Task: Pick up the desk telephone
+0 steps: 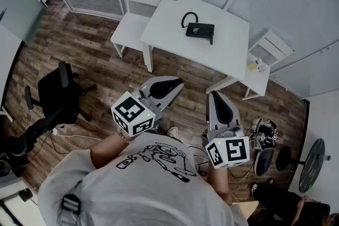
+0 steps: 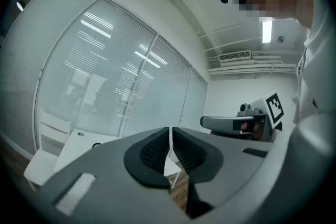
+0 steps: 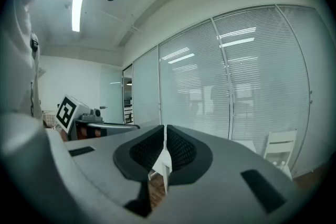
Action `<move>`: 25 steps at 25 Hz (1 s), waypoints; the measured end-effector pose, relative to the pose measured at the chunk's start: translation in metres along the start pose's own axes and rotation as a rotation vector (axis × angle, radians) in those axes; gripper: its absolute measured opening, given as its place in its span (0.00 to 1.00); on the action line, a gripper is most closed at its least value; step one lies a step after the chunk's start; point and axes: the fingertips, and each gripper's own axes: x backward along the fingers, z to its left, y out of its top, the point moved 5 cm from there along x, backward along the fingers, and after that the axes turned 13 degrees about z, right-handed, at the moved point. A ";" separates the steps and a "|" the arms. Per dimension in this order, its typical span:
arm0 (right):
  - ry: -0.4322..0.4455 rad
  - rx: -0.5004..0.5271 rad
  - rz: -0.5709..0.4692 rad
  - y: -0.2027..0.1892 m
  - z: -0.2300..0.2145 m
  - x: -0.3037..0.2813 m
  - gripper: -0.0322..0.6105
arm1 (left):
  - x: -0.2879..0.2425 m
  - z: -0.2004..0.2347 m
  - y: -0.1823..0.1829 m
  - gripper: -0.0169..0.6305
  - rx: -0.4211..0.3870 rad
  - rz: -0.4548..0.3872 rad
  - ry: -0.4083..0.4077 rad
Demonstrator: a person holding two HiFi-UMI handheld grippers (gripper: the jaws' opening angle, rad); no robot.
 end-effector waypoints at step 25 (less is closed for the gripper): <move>-0.023 -0.017 0.027 0.004 0.009 -0.060 0.08 | 0.011 0.066 0.001 0.05 0.031 0.003 0.011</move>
